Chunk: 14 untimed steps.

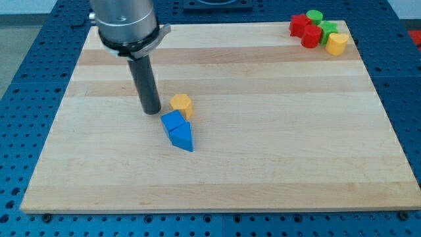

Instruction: Move yellow hexagon towards top right

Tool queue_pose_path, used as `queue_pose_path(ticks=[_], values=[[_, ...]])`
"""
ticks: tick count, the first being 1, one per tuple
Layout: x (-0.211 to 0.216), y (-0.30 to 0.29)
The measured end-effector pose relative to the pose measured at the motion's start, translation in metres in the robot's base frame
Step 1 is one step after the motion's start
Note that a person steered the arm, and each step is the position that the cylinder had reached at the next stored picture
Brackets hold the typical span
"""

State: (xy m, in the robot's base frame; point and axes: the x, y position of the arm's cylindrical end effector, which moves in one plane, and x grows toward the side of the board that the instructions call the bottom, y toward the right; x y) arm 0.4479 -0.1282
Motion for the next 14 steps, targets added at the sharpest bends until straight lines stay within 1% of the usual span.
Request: queue_pose_path(ticks=[1,2,3,4,5,6,7,8,9,10,11,12,13,14], values=[[0.010,0.010],[-0.007,0.049],[-0.039,0.104],[-0.050,0.123],[-0.044,0.092],[-0.021,0.080],[-0.016,0.114],[-0.020,0.165],[-0.030,0.221],[-0.053,0.259],[-0.062,0.270],[-0.045,0.268],[-0.023,0.221],[-0.034,0.204]])
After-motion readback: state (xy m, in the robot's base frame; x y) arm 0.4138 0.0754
